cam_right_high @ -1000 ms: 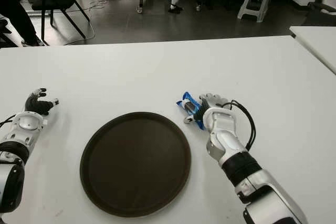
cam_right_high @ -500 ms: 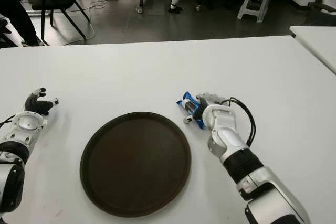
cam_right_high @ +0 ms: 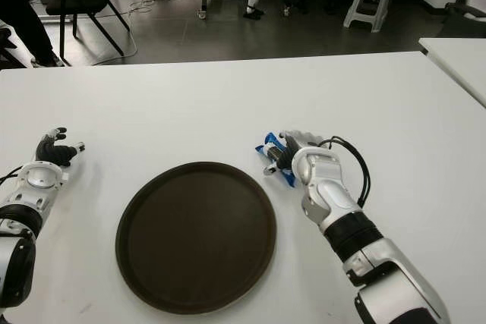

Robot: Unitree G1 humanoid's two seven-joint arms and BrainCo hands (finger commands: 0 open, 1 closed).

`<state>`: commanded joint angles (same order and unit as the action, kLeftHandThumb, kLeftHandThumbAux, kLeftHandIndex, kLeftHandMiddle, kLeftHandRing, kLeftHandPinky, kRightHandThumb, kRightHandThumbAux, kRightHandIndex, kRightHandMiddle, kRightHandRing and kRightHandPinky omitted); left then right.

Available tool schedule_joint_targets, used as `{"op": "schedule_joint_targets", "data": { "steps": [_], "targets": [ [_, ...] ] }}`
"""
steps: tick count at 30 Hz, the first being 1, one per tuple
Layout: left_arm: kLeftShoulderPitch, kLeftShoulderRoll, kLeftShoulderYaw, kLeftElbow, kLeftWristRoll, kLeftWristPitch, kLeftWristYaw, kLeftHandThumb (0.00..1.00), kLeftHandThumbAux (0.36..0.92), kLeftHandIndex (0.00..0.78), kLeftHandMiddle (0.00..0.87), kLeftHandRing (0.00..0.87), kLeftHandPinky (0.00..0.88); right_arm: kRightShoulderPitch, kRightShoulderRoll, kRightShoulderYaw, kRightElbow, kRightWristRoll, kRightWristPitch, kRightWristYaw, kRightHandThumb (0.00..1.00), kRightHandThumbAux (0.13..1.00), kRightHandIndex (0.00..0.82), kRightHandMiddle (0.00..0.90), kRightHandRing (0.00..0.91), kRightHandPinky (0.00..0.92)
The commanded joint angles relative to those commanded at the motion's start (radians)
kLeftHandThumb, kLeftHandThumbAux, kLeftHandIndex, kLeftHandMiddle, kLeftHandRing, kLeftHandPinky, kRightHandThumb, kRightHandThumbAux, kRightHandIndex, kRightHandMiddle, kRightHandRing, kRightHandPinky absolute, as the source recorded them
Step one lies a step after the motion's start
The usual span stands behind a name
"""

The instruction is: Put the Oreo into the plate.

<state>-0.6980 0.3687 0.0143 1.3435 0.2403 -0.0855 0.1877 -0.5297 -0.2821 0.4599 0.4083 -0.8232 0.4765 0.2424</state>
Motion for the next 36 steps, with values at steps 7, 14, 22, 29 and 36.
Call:
{"op": "schedule_joint_targets", "data": {
  "steps": [7, 14, 22, 29, 36],
  "targets": [
    [0.0, 0.002, -0.01, 0.001, 0.011, 0.004, 0.006, 0.246, 0.693, 0.055, 0.142, 0.169, 0.173, 0.011, 0.019, -0.023, 0.004, 0.011, -0.006, -0.077, 0.518, 0.71, 0.372, 0.427, 0.458, 0.545],
    [0.001, 0.002, -0.005, 0.001, 0.004, 0.0, 0.003, 0.258, 0.703, 0.056, 0.145, 0.172, 0.193, 0.011, 0.026, -0.027, 0.009, 0.018, -0.002, -0.111, 0.694, 0.717, 0.427, 0.639, 0.66, 0.688],
    [0.002, 0.004, -0.005, 0.001, 0.005, 0.001, 0.005, 0.262, 0.703, 0.065, 0.158, 0.185, 0.196, 0.009, 0.032, -0.031, 0.014, 0.029, 0.006, -0.119, 0.709, 0.716, 0.435, 0.731, 0.74, 0.744],
    [0.003, 0.005, -0.009, 0.002, 0.009, 0.002, 0.011, 0.247, 0.683, 0.064, 0.165, 0.191, 0.189, 0.009, 0.036, -0.039, 0.012, 0.036, 0.006, -0.117, 0.709, 0.716, 0.437, 0.757, 0.764, 0.764],
    [0.003, 0.005, -0.013, 0.001, 0.012, -0.001, 0.012, 0.235, 0.674, 0.072, 0.17, 0.191, 0.184, 0.013, 0.037, -0.045, 0.003, 0.047, 0.002, -0.118, 0.71, 0.717, 0.437, 0.761, 0.765, 0.764]
  ]
}}
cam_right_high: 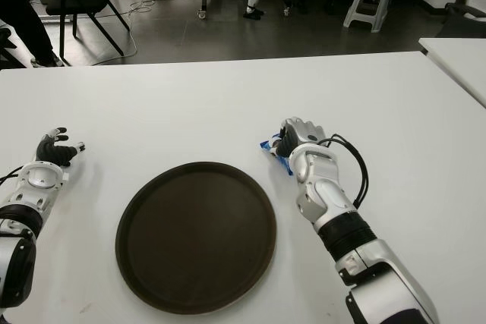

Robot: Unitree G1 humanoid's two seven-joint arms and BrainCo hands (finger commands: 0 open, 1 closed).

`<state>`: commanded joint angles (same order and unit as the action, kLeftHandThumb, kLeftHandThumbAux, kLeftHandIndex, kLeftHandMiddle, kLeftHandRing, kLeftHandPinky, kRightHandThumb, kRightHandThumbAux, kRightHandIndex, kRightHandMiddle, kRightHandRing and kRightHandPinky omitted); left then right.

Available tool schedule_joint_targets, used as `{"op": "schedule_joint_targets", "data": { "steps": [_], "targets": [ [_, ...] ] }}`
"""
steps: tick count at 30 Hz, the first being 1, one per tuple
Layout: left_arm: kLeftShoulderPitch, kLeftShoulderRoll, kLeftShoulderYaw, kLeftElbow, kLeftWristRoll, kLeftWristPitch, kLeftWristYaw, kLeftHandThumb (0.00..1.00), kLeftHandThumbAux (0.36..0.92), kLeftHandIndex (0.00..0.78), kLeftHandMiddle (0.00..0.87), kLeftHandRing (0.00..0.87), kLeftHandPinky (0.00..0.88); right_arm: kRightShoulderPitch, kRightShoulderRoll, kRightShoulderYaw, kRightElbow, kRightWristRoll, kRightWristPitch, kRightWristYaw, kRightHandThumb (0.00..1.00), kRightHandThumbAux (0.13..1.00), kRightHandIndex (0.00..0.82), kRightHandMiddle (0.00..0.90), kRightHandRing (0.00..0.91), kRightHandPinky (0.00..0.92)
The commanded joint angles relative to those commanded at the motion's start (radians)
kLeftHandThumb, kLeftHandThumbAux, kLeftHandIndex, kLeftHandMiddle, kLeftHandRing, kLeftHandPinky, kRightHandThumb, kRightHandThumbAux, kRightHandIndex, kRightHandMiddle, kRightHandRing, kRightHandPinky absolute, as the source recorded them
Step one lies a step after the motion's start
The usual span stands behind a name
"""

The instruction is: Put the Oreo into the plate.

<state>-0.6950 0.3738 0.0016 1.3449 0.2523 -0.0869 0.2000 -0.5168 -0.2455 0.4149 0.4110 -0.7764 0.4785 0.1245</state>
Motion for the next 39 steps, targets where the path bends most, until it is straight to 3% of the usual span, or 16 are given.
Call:
{"op": "schedule_joint_targets", "data": {
  "steps": [23, 39],
  "targets": [
    [-0.001, 0.002, -0.004, 0.001, -0.003, 0.009, -0.01, 0.224, 0.681, 0.049, 0.134, 0.164, 0.17, 0.0, -0.007, 0.002, 0.001, 0.021, -0.015, -0.023, 0.709, 0.715, 0.439, 0.774, 0.779, 0.779],
    [0.001, 0.0, 0.003, 0.0, -0.01, 0.001, -0.006, 0.243, 0.686, 0.063, 0.158, 0.183, 0.197, -0.008, -0.008, -0.002, 0.013, 0.021, -0.008, -0.036, 0.709, 0.715, 0.44, 0.794, 0.797, 0.794]
  ]
}}
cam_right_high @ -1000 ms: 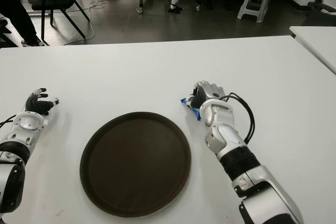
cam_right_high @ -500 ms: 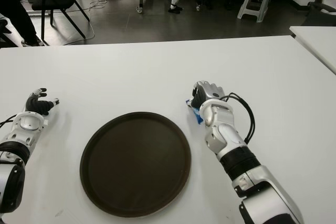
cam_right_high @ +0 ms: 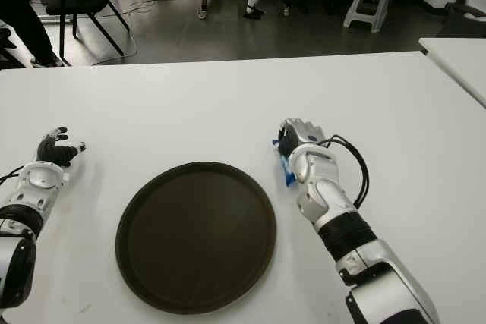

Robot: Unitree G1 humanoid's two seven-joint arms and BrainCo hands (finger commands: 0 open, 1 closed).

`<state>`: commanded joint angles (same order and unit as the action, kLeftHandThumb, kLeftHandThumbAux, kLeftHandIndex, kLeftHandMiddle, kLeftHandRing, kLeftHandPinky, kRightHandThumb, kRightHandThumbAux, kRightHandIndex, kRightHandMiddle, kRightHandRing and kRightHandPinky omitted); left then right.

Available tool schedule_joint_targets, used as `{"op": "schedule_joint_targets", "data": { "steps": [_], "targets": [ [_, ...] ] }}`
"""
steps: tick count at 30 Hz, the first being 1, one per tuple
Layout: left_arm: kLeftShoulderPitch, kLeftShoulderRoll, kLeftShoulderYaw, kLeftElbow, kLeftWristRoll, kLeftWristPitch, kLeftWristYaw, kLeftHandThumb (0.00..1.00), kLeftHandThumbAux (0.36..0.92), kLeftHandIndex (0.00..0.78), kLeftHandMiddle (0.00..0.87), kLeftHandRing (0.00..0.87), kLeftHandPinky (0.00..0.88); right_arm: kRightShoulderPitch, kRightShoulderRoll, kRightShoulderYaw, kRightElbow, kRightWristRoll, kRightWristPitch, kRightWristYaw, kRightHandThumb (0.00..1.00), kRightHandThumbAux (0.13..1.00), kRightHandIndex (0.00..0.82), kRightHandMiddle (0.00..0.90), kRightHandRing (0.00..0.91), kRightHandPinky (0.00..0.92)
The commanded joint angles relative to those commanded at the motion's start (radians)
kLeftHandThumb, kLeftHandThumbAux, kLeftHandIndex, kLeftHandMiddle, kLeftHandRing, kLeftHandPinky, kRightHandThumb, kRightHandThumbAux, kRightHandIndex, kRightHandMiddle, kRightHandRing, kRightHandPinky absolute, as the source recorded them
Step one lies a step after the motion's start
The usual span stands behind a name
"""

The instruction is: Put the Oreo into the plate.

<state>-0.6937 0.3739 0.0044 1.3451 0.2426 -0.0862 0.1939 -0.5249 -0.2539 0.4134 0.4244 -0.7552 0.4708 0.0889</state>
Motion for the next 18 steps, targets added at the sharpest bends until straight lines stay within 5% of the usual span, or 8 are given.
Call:
{"op": "schedule_joint_targets", "data": {
  "steps": [18],
  "targets": [
    [0.001, 0.001, -0.003, 0.0, 0.003, -0.004, 0.004, 0.255, 0.7, 0.072, 0.154, 0.171, 0.187, 0.002, -0.002, -0.005, 0.004, 0.007, -0.012, -0.03, 0.709, 0.715, 0.44, 0.783, 0.784, 0.782]
  ]
}}
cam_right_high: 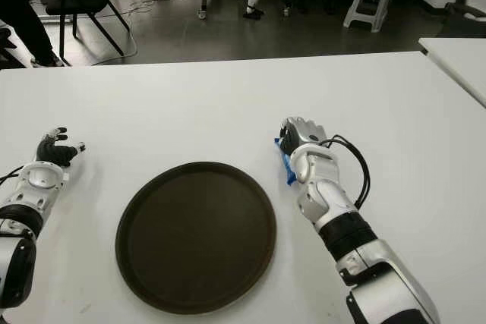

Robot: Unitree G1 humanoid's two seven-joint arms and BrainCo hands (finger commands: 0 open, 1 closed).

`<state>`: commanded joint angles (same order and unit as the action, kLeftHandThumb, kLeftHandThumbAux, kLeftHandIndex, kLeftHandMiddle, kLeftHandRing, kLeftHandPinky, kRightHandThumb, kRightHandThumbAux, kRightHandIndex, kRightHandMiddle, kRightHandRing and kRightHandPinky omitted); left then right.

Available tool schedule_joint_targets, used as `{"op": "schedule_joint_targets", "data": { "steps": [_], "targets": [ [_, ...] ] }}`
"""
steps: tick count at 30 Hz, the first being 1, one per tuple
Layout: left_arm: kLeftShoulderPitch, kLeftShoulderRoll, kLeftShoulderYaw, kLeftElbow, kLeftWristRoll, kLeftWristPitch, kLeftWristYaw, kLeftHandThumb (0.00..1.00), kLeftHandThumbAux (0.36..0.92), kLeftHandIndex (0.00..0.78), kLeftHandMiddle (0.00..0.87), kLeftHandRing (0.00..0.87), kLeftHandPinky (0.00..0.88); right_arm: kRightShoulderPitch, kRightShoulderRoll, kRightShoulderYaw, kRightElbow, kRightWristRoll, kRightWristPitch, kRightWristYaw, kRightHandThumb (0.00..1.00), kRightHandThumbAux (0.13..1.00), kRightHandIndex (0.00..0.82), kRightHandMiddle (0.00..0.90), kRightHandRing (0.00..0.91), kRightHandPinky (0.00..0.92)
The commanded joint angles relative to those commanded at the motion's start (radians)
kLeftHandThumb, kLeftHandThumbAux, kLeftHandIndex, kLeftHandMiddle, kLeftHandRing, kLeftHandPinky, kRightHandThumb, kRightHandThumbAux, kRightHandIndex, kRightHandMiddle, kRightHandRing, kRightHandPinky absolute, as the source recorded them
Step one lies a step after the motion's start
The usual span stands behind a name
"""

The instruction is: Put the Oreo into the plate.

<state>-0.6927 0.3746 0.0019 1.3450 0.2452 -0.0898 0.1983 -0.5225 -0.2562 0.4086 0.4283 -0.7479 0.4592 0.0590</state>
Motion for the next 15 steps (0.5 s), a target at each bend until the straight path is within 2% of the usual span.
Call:
{"op": "schedule_joint_targets", "data": {
  "steps": [12, 15],
  "targets": [
    [-0.001, 0.001, 0.001, 0.0, -0.001, 0.003, -0.005, 0.252, 0.689, 0.061, 0.152, 0.183, 0.189, 0.007, 0.003, -0.005, -0.004, 0.004, -0.004, -0.026, 0.706, 0.717, 0.436, 0.767, 0.771, 0.772],
    [-0.001, 0.001, 0.001, 0.0, -0.001, 0.007, -0.007, 0.244, 0.685, 0.055, 0.142, 0.171, 0.179, 0.009, 0.001, -0.006, -0.004, 0.003, -0.008, -0.034, 0.686, 0.725, 0.416, 0.559, 0.595, 0.588]
  ]
}}
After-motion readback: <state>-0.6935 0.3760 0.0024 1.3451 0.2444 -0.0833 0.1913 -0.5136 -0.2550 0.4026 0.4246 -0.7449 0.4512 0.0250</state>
